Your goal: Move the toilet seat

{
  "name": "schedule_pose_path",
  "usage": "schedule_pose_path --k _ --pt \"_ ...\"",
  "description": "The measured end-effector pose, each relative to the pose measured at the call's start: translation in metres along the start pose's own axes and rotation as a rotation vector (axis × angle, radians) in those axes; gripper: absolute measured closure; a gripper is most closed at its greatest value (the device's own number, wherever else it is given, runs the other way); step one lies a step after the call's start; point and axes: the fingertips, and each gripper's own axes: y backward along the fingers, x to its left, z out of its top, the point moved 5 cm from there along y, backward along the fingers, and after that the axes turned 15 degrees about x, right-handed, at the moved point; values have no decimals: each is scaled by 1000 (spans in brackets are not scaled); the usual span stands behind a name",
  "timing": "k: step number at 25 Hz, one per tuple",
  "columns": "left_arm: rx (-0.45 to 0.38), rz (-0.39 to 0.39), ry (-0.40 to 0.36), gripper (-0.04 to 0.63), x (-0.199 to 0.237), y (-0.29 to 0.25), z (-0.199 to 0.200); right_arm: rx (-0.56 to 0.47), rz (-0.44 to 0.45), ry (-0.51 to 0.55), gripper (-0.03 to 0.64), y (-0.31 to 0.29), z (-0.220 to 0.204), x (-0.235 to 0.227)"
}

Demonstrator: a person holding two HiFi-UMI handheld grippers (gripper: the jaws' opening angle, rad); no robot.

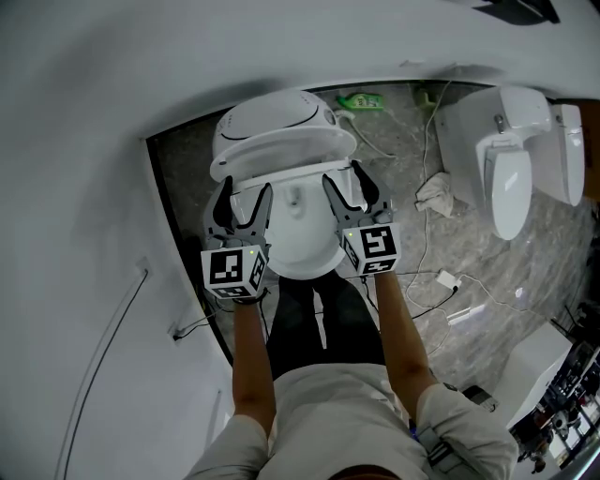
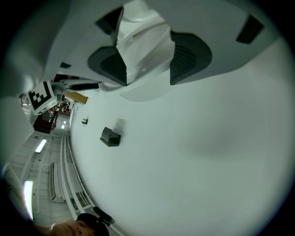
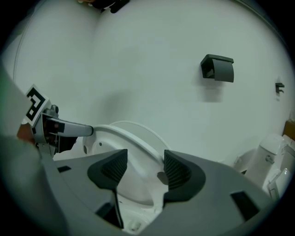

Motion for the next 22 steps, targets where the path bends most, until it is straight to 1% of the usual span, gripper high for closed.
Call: schedule_pose_path --k 6,22 --pt "-5 8 -8 282 4 -6 3 -6 -8 0 351 -7 3 -2" --pt "-17 34 10 284 8 -16 6 -13 -16 4 351 -15 7 -5"
